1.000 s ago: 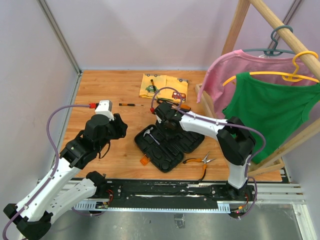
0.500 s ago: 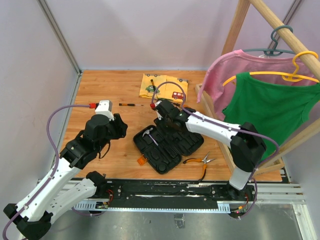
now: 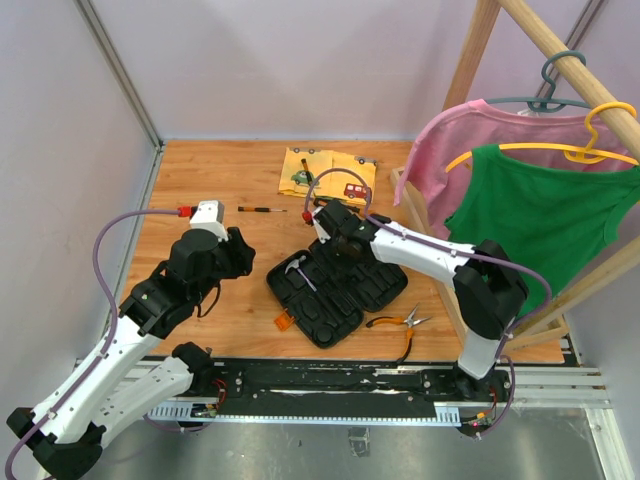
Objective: Sort the tools into containers
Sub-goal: Adjust the storage box at the center of the board, then pick up the pliers at the center of the board.
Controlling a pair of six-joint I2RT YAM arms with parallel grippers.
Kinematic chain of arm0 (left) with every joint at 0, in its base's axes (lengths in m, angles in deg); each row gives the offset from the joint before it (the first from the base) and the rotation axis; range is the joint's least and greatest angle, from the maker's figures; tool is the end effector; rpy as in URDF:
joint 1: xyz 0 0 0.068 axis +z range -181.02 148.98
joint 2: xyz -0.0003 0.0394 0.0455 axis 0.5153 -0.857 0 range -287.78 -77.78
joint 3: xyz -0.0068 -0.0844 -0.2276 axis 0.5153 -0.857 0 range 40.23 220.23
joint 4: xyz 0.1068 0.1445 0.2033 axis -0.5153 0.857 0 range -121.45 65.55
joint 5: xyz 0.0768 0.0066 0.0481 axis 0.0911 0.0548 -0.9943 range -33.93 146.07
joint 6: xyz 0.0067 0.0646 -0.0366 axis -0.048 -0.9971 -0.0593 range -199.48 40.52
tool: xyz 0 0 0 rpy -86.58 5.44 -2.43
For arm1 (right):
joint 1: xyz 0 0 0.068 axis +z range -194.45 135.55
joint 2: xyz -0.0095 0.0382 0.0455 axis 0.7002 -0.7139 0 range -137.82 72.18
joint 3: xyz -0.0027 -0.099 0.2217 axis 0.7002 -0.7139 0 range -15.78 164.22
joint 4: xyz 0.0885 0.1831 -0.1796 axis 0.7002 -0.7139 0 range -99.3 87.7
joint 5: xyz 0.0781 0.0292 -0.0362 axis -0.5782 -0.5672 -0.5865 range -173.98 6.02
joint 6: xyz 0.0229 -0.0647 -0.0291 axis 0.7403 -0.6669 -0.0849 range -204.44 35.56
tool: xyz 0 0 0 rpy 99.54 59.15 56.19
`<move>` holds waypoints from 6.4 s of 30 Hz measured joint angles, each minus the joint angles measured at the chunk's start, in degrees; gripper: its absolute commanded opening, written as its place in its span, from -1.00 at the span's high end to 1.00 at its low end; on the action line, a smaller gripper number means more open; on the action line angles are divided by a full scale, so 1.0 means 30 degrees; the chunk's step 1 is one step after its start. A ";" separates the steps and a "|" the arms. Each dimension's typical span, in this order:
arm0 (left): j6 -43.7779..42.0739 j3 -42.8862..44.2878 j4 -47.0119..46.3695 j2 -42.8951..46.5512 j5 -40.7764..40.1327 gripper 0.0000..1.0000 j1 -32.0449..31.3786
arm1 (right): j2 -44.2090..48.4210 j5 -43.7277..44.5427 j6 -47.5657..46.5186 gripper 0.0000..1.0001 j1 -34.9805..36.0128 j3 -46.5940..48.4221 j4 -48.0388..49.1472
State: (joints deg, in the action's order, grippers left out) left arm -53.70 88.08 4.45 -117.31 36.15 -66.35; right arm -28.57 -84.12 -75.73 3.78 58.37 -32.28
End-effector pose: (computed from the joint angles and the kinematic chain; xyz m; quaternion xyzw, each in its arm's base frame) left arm 0.1773 -0.0996 0.2966 -0.0192 0.8469 -0.1321 0.5147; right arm 0.2623 0.2940 0.1675 -0.3241 0.9013 0.1380 0.2523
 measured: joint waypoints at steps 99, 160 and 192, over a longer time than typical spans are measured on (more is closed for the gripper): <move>0.0015 -0.0109 -0.0015 -0.0117 -0.0284 -0.08 0.0000 | 0.5238 0.3279 0.3963 -0.80 0.0780 -0.2747 0.1115; -0.1166 -0.0860 -0.2470 -0.2572 0.0590 -0.12 0.0000 | 1.1176 0.6892 2.5609 -0.06 -0.2011 -1.3981 -0.2907; -0.1166 -0.0860 -0.2506 -0.2790 0.0583 -0.12 0.0000 | 1.4586 0.6681 2.1077 0.97 -0.2790 -1.6910 0.1916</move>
State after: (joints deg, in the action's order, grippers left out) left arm -57.20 85.50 -3.07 -125.68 37.90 -66.35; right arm 15.19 -64.08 -12.50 -4.59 7.64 -26.53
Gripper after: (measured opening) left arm 0.558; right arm 0.233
